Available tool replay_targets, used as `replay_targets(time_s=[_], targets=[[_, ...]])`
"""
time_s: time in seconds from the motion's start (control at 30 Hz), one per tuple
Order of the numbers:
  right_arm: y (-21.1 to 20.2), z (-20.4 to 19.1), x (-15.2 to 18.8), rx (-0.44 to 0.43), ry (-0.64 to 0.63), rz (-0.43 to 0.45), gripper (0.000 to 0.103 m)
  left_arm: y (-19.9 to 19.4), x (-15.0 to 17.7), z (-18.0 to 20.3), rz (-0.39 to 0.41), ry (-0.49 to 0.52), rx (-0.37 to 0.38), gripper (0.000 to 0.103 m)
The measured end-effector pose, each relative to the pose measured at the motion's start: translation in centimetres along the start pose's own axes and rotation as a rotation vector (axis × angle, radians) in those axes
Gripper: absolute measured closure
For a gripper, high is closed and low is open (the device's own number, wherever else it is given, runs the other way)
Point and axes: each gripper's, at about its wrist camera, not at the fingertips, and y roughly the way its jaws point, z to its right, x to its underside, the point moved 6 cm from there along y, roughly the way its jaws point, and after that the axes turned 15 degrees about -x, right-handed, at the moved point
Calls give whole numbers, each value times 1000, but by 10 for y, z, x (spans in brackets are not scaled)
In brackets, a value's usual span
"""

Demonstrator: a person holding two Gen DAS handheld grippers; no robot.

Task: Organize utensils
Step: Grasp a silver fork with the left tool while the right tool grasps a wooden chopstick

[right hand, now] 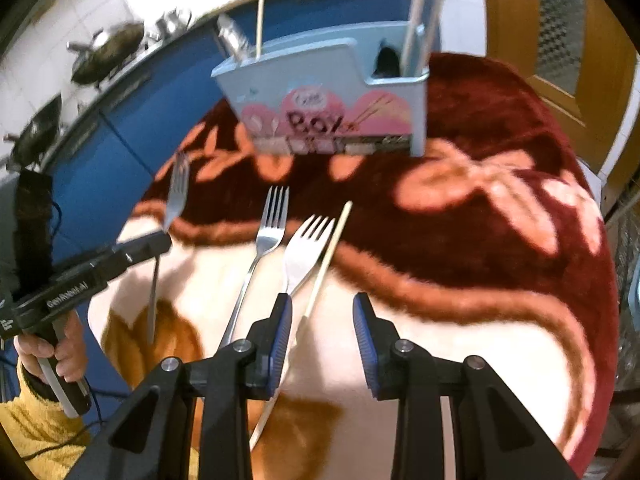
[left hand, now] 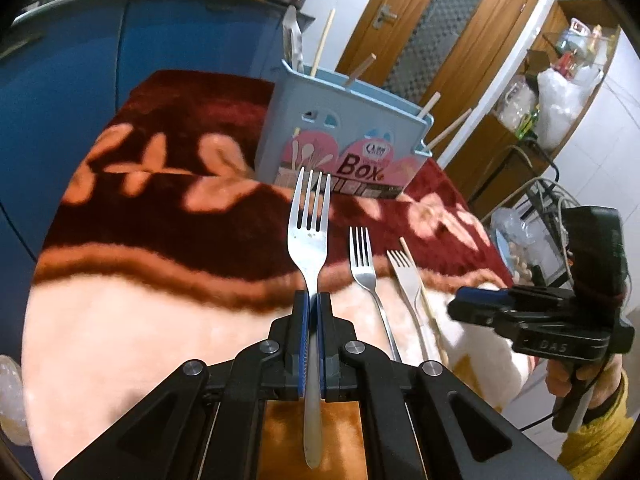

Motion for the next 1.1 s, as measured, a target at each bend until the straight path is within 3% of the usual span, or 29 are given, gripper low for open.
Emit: replay_targets(time_s=[0.2, 0.43, 0.7, 0.9, 1.0, 1.1], targets=[[15, -1, -6, 41, -16, -108, 71, -6, 1, -12, 29, -30, 5, 99], [32, -4, -9, 42, 0, -217, 89, -8, 4, -22, 54, -43, -6, 99], [48, -4, -13, 46, 15, -310, 90, -10, 0, -22, 74, -43, 7, 99], [41, -3, -13, 9, 6, -202, 95, -10, -3, -20, 85, -60, 48, 99], [25, -4, -13, 25, -45, -92, 97, -13, -10, -21, 104, -77, 60, 99], [11, -7, -14, -19, -41, -13, 97, -20, -21, -18, 141, -82, 60, 99]])
